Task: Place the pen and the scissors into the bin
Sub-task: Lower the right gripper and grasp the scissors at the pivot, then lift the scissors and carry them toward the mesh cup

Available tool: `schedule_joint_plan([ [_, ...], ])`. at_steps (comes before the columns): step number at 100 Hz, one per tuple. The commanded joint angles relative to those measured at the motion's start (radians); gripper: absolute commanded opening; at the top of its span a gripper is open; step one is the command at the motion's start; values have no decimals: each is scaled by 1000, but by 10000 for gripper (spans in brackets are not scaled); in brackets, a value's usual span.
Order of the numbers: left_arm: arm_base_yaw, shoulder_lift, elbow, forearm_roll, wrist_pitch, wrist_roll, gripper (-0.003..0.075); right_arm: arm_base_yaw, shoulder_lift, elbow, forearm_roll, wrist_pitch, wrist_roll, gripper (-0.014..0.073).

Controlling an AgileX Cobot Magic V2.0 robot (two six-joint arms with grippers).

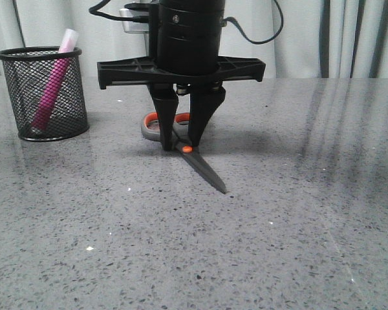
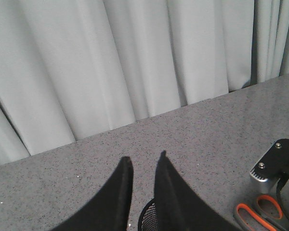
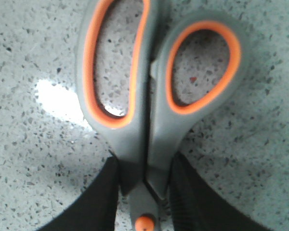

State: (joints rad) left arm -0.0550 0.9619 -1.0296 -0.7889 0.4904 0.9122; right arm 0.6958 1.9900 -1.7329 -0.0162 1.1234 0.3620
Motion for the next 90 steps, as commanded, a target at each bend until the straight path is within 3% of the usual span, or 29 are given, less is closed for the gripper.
schedule_joint_plan([
  [1,-7,-16,-27,-16,-77,1,95,4,-33,-21,-7,-29,-20,-76],
  [15,-7,-16,-27,9,-101,1,95,4,-42,-21,-9,-36,-36,-75],
  [30,-2,-16,-27,94,-130,-92,95,6,-83,-21,-24,-78,-36,-75],
  [50,88,-16,-27,119,-132,-198,95,8,-166,-18,-55,-182,-36,-75],
  [73,101,-16,-27,130,-132,-204,95,8,-262,14,-81,-351,-36,-75],
  [90,101,-16,-27,142,-132,-204,95,13,-342,117,-84,-592,-32,-75],
])
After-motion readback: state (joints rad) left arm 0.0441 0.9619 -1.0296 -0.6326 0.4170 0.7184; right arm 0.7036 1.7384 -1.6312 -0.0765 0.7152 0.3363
